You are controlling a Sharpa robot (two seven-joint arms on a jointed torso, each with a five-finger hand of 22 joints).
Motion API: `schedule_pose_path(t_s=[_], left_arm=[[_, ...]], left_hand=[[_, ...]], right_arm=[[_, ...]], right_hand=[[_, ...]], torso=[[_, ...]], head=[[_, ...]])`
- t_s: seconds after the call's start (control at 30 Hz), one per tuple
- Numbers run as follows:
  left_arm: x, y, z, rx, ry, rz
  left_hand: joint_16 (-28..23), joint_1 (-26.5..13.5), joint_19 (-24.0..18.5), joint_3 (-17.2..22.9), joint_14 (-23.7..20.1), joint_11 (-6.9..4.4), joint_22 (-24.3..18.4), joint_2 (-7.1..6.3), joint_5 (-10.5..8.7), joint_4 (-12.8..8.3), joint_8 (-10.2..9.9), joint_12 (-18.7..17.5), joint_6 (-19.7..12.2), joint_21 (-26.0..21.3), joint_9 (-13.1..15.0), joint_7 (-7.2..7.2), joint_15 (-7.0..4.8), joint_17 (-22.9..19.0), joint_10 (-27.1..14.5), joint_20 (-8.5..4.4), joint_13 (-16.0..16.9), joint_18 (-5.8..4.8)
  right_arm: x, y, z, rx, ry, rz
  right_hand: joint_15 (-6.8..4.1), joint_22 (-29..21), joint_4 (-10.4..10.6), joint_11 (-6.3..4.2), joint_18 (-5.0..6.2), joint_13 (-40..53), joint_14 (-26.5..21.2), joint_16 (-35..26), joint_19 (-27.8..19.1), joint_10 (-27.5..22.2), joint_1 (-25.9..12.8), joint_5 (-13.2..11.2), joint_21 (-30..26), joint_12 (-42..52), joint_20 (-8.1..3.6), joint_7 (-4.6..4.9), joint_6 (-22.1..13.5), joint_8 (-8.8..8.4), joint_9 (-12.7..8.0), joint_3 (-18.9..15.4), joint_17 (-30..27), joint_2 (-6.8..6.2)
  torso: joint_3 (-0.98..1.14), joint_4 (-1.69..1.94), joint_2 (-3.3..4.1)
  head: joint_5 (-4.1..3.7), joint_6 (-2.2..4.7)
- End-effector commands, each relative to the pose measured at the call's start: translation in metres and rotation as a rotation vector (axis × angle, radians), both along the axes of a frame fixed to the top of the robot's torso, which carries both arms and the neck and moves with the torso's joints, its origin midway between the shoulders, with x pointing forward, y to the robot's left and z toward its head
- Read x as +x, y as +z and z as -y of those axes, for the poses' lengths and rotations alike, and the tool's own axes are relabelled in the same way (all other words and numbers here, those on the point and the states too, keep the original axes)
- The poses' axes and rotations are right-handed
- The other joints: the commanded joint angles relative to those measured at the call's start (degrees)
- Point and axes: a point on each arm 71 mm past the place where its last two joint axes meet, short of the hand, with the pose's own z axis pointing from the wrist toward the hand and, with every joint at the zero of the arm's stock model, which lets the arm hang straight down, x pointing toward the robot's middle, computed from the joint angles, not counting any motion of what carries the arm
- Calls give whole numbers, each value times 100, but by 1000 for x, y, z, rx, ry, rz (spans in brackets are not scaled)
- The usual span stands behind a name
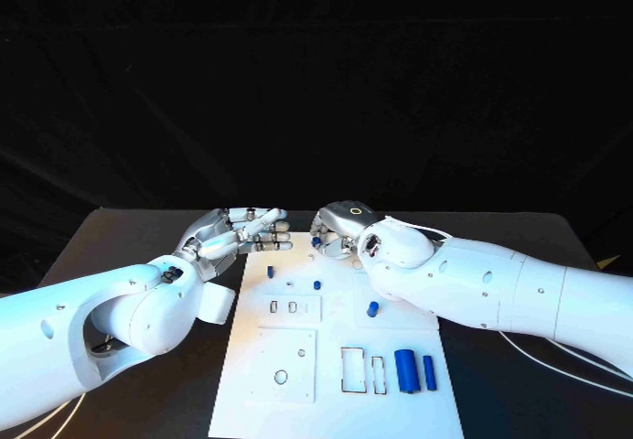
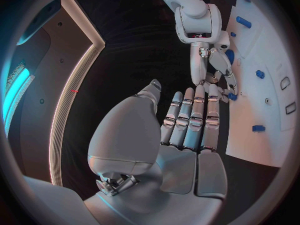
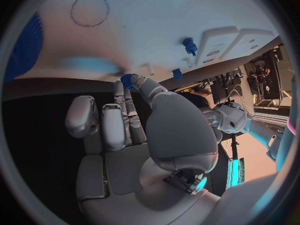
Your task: Assemble the parts on the task board
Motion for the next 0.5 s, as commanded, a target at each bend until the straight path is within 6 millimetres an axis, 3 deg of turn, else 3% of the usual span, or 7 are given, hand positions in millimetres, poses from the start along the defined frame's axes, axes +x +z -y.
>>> schedule_pose_path(t_s=[0.03, 0.27, 0.5], left_arm=[[0, 2, 2, -10, -19, 5], [0, 2, 1, -9, -17, 5], [1, 1, -1, -7, -10, 5]], left_hand=[[-33, 58, 33, -43, -9, 35, -8, 0, 26, 7, -23, -40, 2, -39, -6, 77, 36, -6, 12, 24, -8, 30], [-33, 58, 33, -43, -9, 35, -8, 0, 26, 7, -23, -40, 2, -39, -6, 77, 36, -6, 12, 24, -8, 30], [-33, 58, 33, -43, -9, 35, -8, 0, 26, 7, -23, -40, 2, -39, -6, 77, 36, -6, 12, 24, -8, 30]], right_arm=[[0, -2, -1, -18, -2, -17], [-4, 0, 6, 3, -12, -3], [-21, 9, 32, 42, -24, -12]], right_hand=[[71, -66, 77, 20, -28, -27, 160, 28, -81, -125, -18, -109, -60, -66, 15, 17, -220, -71, -42, -14, -31, -109], [85, -111, 123, 45, -15, -51, 144, 16, -127, -231, -35, -196, -105, -83, 41, 30, -454, -72, -88, -45, -66, -183], [71, -8, 201, 22, -27, -15, 145, 30, -66, -39, -8, -153, -59, 72, 46, 27, -195, 45, -21, -55, -75, -196]], torso=[[0, 0, 2], [0, -9, -3], [4, -13, -9]], head=[[-1, 4], [0, -2], [-14, 27]])
